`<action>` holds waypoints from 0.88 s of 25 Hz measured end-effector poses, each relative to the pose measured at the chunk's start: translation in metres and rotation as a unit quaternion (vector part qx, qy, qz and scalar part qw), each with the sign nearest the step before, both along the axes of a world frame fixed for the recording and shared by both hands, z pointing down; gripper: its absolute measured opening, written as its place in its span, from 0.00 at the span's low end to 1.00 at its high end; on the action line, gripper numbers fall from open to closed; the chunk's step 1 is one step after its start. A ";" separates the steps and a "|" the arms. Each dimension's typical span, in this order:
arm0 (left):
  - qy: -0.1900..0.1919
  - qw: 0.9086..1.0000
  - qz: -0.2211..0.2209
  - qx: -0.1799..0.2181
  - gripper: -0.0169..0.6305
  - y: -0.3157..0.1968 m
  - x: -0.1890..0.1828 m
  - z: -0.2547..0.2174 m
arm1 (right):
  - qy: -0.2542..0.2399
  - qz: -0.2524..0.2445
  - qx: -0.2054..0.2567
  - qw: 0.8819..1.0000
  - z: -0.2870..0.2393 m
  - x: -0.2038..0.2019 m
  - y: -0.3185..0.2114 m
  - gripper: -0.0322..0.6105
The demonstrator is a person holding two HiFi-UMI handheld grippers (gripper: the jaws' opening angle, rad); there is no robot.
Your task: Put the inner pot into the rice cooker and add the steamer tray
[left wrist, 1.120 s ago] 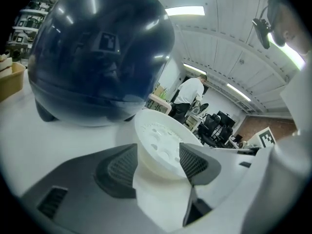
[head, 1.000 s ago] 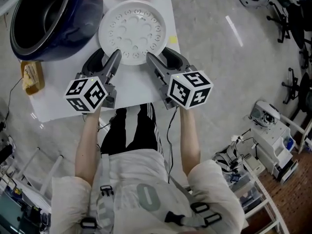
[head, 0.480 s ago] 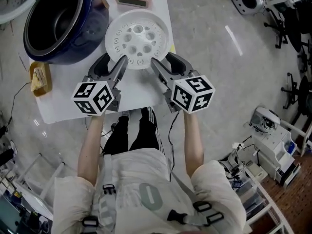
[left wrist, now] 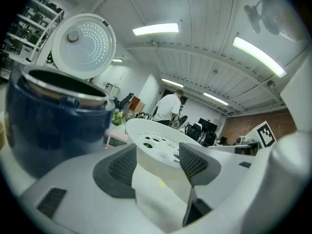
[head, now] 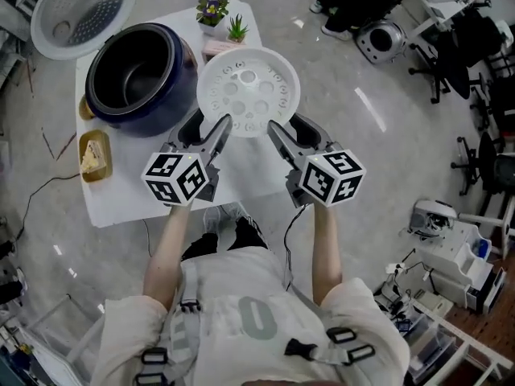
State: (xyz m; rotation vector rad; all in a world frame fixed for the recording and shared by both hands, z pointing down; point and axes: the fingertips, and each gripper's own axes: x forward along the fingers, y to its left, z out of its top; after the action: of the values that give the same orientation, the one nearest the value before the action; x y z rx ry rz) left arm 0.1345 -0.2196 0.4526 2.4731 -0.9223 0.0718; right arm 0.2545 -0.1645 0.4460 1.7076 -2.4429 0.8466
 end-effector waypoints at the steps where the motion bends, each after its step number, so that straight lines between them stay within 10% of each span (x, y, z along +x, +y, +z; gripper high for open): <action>1: 0.006 1.000 0.000 0.009 0.45 0.000 -0.002 -0.013 | 0.004 0.000 0.010 1.000 -0.013 -0.002 0.000 0.39; 12: 0.032 0.990 -0.059 0.124 0.45 -0.038 -0.085 -0.137 | -0.008 -0.054 0.113 0.992 -0.125 -0.079 -0.052 0.39; 22: -0.018 0.982 -0.141 0.123 0.45 -0.062 -0.197 -0.139 | -0.020 -0.132 0.089 0.987 -0.120 -0.188 -0.097 0.39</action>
State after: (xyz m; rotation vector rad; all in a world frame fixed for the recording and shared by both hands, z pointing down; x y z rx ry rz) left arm -0.0629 -0.2816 0.3134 2.5395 -1.3599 -0.0992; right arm 0.0667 -0.2613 0.3259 1.3778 -2.7641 0.6549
